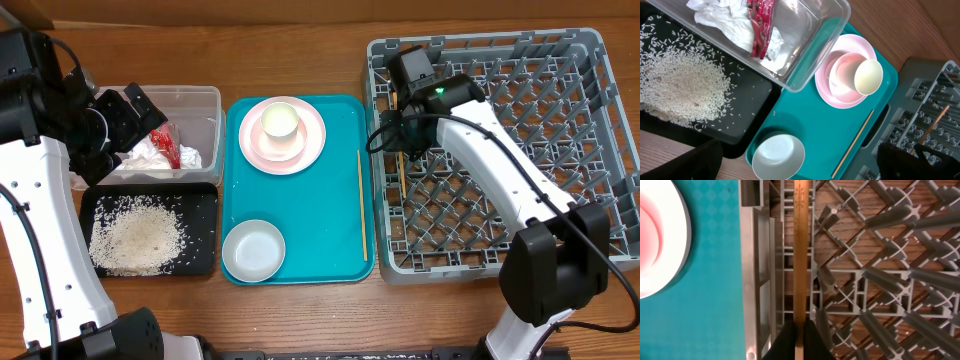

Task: Sort waste into correct bins and load items into the dishwasher
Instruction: 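Carry the chopstick right into the grey dish rack and release, then move the right gripper back to the remaining chopstick on the tray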

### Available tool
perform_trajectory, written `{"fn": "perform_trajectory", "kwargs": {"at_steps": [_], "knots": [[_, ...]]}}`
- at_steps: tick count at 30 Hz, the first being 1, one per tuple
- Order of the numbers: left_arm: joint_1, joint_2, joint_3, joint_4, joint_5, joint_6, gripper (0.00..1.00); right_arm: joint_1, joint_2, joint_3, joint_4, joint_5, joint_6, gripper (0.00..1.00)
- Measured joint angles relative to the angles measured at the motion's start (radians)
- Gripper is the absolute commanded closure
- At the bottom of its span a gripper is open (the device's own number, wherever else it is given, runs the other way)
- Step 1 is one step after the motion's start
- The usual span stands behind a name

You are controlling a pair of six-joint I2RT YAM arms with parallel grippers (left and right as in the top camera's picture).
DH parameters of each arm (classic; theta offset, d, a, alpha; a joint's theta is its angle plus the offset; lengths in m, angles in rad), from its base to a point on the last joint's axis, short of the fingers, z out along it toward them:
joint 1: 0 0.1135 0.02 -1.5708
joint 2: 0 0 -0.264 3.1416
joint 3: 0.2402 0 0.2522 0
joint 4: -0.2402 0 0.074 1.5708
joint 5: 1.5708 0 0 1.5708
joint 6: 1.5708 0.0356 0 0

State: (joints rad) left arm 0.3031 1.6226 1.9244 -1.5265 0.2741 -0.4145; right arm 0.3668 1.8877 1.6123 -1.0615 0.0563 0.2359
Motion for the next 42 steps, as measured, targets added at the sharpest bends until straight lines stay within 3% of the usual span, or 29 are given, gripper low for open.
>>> {"fn": "perform_trajectory", "kwargs": {"at_steps": [12, 16, 28, 37, 42], "knots": [[0.0, 0.0, 0.0, 0.0, 0.0, 0.0, 0.0, -0.002, 0.0, -0.02, 0.025, 0.0, -0.023, 0.93], [0.0, 0.0, 0.0, 0.0, 0.0, 0.0, 0.0, -0.002, 0.0, -0.035, 0.024, -0.001, -0.022, 0.84], [0.0, 0.0, 0.0, 0.0, 0.0, 0.0, 0.0, -0.002, 0.0, -0.036, 0.028, -0.009, -0.027, 0.77], [0.0, 0.0, 0.0, 0.0, 0.0, 0.0, 0.0, 0.006, 0.0, -0.036, 0.074, -0.332, -0.022, 0.72], [0.0, 0.0, 0.0, 0.0, 0.0, 0.0, 0.0, 0.046, 0.0, -0.036, 0.075, -0.401, -0.012, 0.71]]}}
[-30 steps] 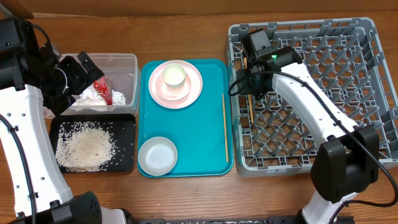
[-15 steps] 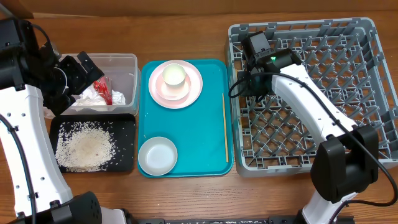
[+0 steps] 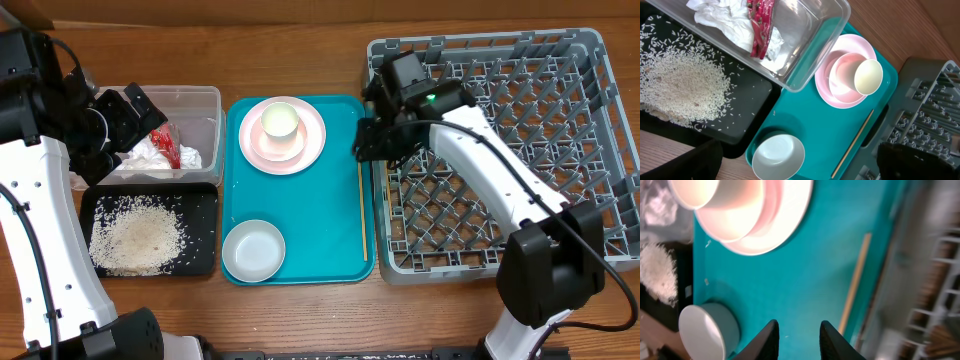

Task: Sort waste into correct bins and load items into the dishwasher
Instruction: 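Move the right gripper back to the remaining chopstick on the tray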

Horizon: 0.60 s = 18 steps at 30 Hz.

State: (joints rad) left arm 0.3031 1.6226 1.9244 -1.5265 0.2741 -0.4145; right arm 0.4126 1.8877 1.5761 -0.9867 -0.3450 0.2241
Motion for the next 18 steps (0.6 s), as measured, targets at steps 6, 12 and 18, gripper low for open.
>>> {"fn": "perform_trajectory", "kwargs": {"at_steps": [6, 12, 18], "knots": [[0.0, 0.0, 0.0, 0.0, 0.0, 0.0, 0.0, 0.079, 0.0, 0.0, -0.002, 0.024, 0.053, 0.7], [0.0, 0.0, 0.0, 0.0, 0.0, 0.0, 0.0, 0.174, 0.0, 0.0, -0.003, 0.172, 0.137, 0.68], [0.0, 0.0, 0.0, 0.0, 0.0, 0.0, 0.0, 0.285, 0.0, 0.0, -0.021, 0.4, 0.239, 0.67]]}}
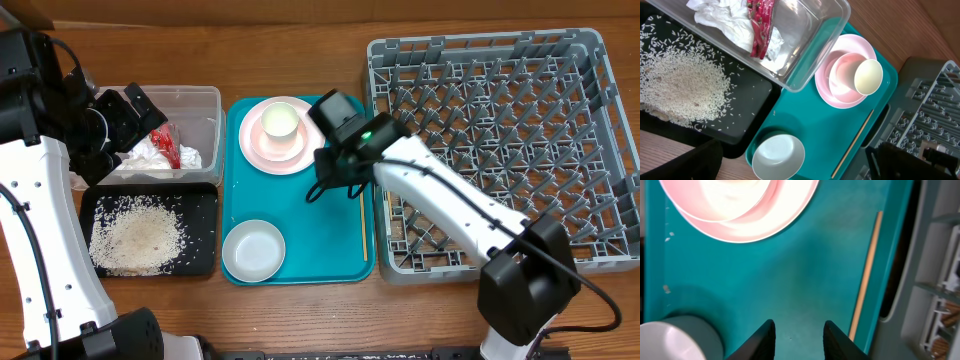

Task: Sort waste into correct bins and load items into the dishwasher
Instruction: 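Move the right gripper back to the remaining chopstick on the tray, then grasp the second wooden chopstick with the right gripper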

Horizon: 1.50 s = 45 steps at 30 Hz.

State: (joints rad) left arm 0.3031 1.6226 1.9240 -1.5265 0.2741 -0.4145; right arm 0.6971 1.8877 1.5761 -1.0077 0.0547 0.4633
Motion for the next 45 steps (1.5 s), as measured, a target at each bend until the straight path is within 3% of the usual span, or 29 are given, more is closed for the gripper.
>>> {"fn": "perform_trajectory", "kwargs": {"at_steps": [11, 19, 27, 45], "knots": [[0.0, 0.0, 0.0, 0.0, 0.0, 0.0, 0.0, 0.048, 0.0, -0.018, 0.014, 0.156, 0.075, 0.67], [0.0, 0.0, 0.0, 0.0, 0.0, 0.0, 0.0, 0.049, 0.0, -0.222, 0.205, 0.197, 0.084, 0.65], [0.0, 0.0, 0.0, 0.0, 0.0, 0.0, 0.0, 0.049, 0.0, -0.375, 0.375, 0.263, 0.087, 0.59], [0.0, 0.0, 0.0, 0.0, 0.0, 0.0, 0.0, 0.051, 0.0, -0.449, 0.449, 0.232, 0.184, 0.46]]}}
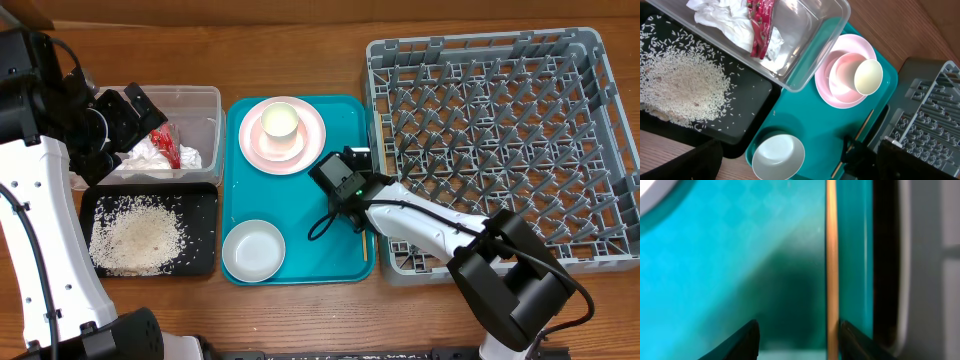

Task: Sort waste into correct bins and load items into the dishwasher
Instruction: 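Grasp the second wooden chopstick with the right gripper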

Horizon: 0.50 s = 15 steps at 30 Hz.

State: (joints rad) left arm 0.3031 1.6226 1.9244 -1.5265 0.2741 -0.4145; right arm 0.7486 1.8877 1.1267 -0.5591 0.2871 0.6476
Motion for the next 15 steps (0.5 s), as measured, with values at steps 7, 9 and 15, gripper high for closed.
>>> {"fn": "perform_trajectory", "kwargs": {"at_steps": [7, 9, 15], "knots": [[0.0, 0.0, 0.0, 0.0, 0.0, 0.0, 0.0, -0.001, 0.0, -0.005, 0.016, -0.074, 0.017, 0.51], [0.0, 0.0, 0.0, 0.0, 0.0, 0.0, 0.0, -0.001, 0.0, -0.005, 0.033, -0.098, 0.019, 0.57], [0.0, 0.0, 0.0, 0.0, 0.0, 0.0, 0.0, -0.001, 0.0, -0.005, 0.04, -0.127, 0.029, 0.62]]}}
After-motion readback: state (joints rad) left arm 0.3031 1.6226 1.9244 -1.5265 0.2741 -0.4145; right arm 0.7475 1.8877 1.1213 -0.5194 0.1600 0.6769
